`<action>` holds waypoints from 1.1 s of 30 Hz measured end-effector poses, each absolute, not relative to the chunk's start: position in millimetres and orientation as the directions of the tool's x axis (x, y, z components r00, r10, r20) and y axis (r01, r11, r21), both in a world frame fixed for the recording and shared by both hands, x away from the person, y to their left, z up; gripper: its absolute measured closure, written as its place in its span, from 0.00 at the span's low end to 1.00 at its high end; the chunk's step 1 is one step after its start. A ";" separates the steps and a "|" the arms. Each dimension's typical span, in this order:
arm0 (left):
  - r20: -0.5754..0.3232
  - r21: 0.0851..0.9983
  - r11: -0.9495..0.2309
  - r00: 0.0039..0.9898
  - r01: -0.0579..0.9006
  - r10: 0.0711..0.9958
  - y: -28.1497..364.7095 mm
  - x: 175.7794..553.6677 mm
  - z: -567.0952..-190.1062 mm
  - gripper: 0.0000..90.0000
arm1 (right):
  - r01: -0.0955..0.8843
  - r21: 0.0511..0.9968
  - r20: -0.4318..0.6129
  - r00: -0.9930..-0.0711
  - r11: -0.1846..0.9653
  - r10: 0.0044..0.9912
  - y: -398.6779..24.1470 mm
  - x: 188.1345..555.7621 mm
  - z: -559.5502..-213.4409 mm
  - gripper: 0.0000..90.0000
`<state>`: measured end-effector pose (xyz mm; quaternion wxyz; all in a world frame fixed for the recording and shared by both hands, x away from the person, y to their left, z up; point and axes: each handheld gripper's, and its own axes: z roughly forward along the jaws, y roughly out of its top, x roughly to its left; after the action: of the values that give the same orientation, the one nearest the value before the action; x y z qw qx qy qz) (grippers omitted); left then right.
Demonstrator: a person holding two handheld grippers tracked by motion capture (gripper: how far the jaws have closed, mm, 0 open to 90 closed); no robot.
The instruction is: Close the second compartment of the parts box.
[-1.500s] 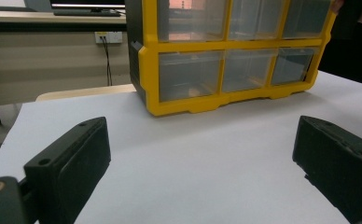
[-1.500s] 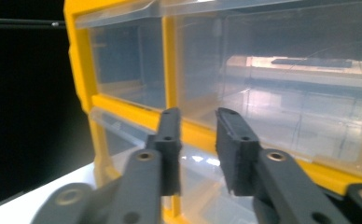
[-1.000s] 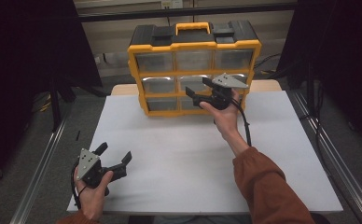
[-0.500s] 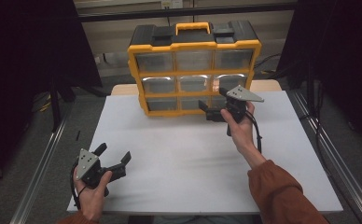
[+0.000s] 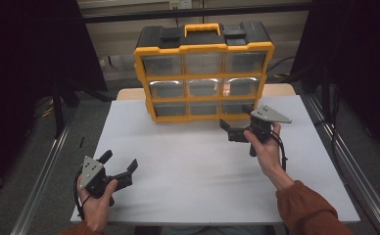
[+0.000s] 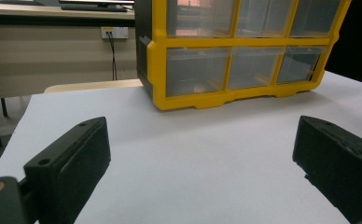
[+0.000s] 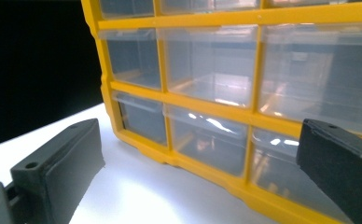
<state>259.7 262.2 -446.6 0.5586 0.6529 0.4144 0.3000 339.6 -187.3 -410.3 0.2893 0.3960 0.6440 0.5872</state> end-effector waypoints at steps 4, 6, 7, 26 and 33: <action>-0.076 0.975 -0.034 0.470 0.221 0.879 261.3 260.5 -447.7 0.05 | 0.167 0.986 0.070 -0.509 0.019 0.858 -192.1 328.9 -415.6 0.01; -0.071 0.975 -0.038 0.467 0.219 0.881 261.2 260.5 -447.4 0.05 | 0.169 0.985 0.067 -0.509 0.023 0.858 -194.6 323.9 -418.0 0.01; -0.076 0.976 -0.032 0.471 0.217 0.879 260.9 260.3 -447.5 0.05 | 0.174 0.984 0.066 -0.505 0.026 0.860 -195.6 321.3 -419.1 0.01; -0.051 0.974 -0.063 0.485 0.217 0.873 259.9 259.3 -450.0 0.05 | 0.187 0.981 0.040 -0.443 0.049 0.896 -237.7 275.9 -430.4 0.02; -0.061 0.974 -0.054 0.486 0.219 0.872 260.8 259.0 -450.9 0.05 | 0.180 0.983 0.047 -0.419 0.033 0.907 -254.6 258.6 -432.4 0.01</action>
<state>259.0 260.8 -450.9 0.5511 0.6627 0.4117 0.2961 258.6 -254.6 -432.4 0.3306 0.4259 0.6380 0.5498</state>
